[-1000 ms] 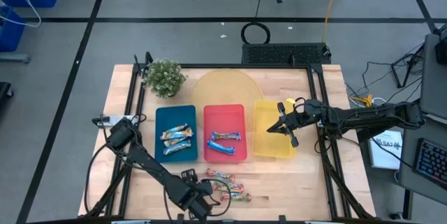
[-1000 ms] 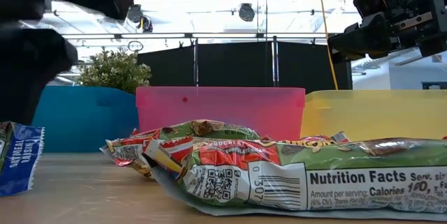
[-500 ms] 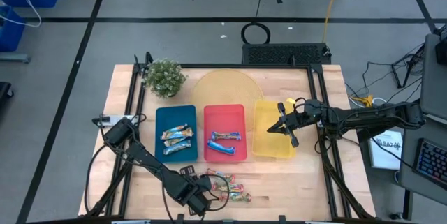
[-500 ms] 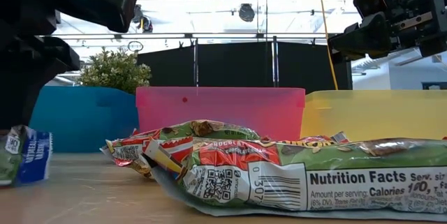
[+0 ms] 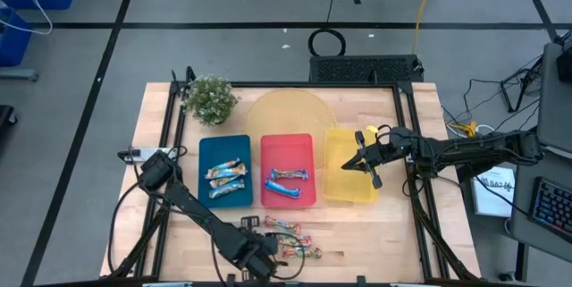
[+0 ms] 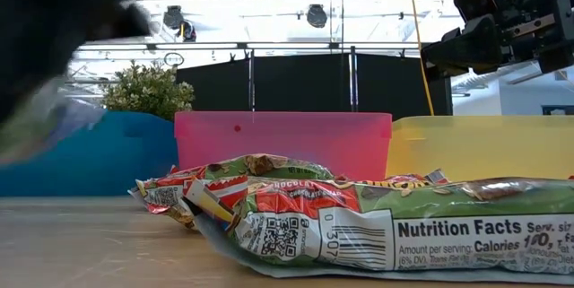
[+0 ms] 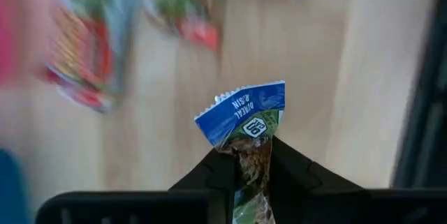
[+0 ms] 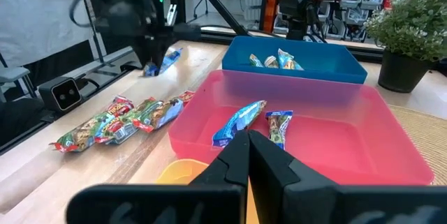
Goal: Pick and place Granola Bars by type
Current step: Put the blue granola bar into the pink bin
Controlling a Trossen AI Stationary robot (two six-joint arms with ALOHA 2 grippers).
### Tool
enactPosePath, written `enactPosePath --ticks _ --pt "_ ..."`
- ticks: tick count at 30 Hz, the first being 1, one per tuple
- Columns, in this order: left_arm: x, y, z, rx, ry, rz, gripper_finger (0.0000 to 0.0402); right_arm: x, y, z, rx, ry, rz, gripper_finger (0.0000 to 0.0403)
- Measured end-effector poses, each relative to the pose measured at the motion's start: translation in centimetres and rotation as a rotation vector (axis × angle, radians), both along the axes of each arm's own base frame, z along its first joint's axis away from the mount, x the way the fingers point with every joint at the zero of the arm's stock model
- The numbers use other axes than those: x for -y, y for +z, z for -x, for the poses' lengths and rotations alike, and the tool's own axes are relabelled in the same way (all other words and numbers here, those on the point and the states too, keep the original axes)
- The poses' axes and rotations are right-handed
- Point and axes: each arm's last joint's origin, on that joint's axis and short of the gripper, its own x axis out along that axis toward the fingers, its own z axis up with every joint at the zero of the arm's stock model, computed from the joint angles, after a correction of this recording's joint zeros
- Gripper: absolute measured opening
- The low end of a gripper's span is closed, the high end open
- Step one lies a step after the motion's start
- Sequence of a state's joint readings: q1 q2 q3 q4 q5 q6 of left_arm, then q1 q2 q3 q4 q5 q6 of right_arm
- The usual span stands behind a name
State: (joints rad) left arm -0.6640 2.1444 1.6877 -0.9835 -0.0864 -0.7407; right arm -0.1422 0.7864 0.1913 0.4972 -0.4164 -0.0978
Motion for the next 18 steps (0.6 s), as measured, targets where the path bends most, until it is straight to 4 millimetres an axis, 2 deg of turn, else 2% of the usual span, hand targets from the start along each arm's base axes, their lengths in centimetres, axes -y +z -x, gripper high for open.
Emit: enactPosePath --ticks 5,9,14,18 --pt "-1.8 3.9 -2.1 0.034 -0.045 -0.061 0.0052 0.0 0.0 0.0 -0.002 -0.001 -0.007 0.0" --pt "-4.9 7.3 -3.9 0.071 -0.094 -0.15 0.0052 0.0 0.0 0.0 -0.001 0.0 -0.003 0.0" --pt "-11.0 9.9 -7.1 0.119 -0.152 -0.235 0.0058 0.0 0.0 0.0 0.0 0.0 0.001 0.0" --pt "-17.4 9.8 -9.6 0.148 -0.172 -0.258 0.0048 0.0 0.0 0.0 0.0 0.001 0.003 0.0"
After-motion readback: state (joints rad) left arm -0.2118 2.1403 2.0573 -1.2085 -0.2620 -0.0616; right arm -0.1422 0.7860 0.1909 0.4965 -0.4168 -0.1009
